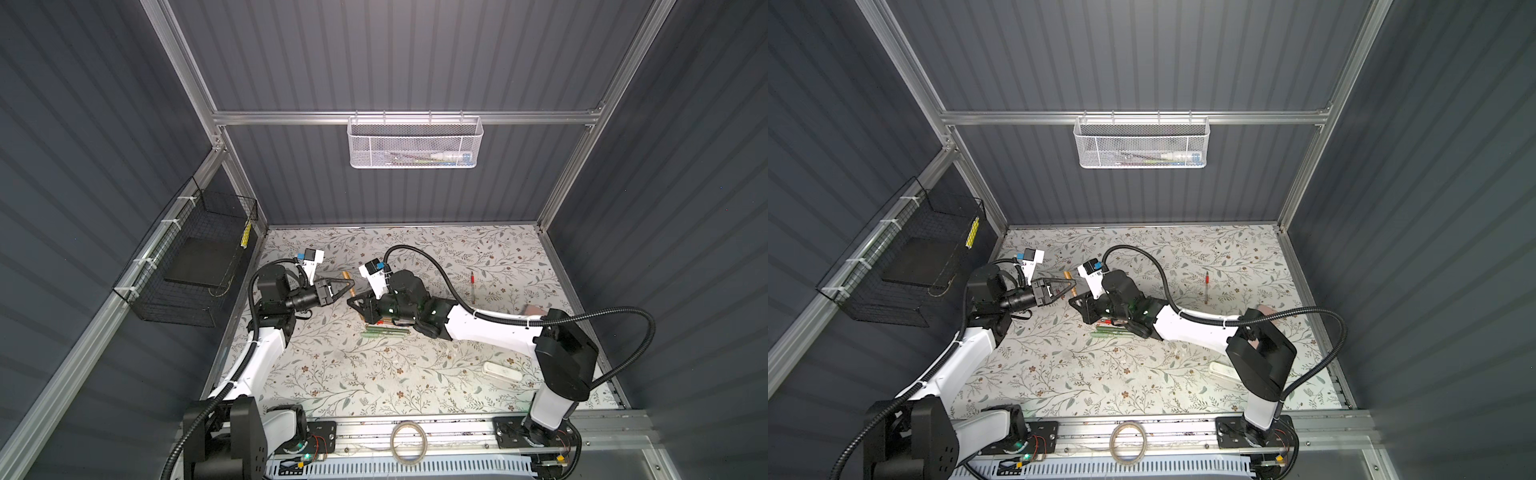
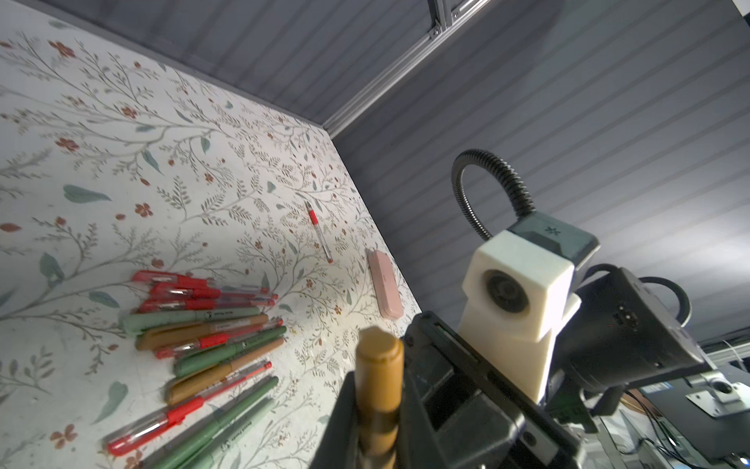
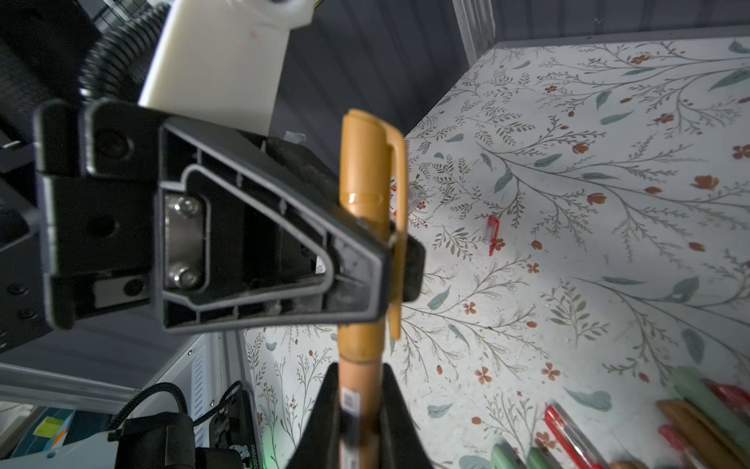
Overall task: Remove pen caps from pens
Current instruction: Open the pen cap on the pen, then place the pen cap at the middle-left of the table.
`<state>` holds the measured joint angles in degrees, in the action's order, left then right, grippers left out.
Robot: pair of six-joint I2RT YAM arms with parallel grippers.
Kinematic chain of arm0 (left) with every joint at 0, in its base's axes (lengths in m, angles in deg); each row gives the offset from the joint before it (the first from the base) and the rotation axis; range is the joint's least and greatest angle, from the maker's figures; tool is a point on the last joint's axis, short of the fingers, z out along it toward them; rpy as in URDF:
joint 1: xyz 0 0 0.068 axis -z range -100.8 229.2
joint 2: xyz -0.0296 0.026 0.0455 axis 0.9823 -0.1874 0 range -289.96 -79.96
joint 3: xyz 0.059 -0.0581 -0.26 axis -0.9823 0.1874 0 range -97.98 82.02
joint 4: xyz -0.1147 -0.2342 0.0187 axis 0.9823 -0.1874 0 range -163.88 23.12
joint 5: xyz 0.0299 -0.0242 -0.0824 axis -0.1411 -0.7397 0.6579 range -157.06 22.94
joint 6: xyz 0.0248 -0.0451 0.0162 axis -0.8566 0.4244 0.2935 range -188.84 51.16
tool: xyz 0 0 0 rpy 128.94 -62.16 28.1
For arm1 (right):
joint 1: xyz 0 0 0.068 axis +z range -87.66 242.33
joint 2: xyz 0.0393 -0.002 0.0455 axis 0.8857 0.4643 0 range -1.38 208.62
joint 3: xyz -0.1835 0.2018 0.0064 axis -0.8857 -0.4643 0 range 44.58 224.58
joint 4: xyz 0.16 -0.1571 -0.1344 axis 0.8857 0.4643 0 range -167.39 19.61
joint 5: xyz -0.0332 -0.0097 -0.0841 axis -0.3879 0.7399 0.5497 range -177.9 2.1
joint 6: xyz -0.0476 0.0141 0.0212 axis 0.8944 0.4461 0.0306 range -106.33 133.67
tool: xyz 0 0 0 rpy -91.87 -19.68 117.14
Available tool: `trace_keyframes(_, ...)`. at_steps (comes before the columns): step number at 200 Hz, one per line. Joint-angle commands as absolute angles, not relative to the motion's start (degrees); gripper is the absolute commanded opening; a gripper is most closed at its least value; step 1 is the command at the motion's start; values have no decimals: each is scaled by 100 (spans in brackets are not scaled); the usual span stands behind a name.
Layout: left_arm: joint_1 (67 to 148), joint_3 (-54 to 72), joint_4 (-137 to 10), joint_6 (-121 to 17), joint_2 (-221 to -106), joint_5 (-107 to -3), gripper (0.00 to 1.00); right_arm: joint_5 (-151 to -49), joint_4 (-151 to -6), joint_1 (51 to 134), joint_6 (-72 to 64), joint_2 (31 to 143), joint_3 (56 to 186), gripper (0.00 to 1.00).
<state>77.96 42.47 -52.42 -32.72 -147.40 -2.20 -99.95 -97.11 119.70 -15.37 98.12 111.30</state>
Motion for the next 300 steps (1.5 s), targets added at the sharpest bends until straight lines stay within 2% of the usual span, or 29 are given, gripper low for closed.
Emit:
trace_keyframes(1, 7346, 3817, -4931, -3443, -14884, -1247, 0, -10165, -9242, 12228, -1774, 9714, 10545, 0)
trace_keyframes(61, 7020, 3639, -4853, -3201, -14920, -1308, 0, -10027, -9712, 12219, -1834, 9445, 9824, 0)
trace_keyframes(131, 6716, 2702, -5061, -3813, -15340, -1739, 0, -10113, -10415, 12021, -1949, 9424, 9251, 0)
trace_keyframes(167, 6716, 2376, -6082, -3963, -15413, -1797, 0, -9751, -10329, 11880, -1842, 8928, 9043, 0)
trace_keyframes(179, 6724, 2363, -6829, -4279, -15360, -1826, 0, -9548, -10202, 11759, -1779, 8748, 8946, 0)
trace_keyframes(200, 6789, 2372, -8424, -5278, -15281, -2338, 0, -9378, -9887, 11456, -1755, 8382, 8776, 0)
trace_keyframes(220, 6852, 2436, -9330, -5997, -15303, -2905, 0, -9207, -9614, 11164, -1673, 7981, 8595, 0)
trace_keyframes(250, 6861, 2614, -9650, -6212, -15662, -3989, 0, -9063, -8872, 10710, -1571, 7566, 8643, 0)
trace_keyframes(278, 6865, 2411, -9999, -6491, -16372, -4525, 0, -8782, -8401, 10522, -1350, 7064, 8522, 0)
trace_keyframes(300, 6865, 2758, -9685, -6365, -16631, -4768, 0, -8672, -8083, 10356, -1396, 6644, 8339, 0)
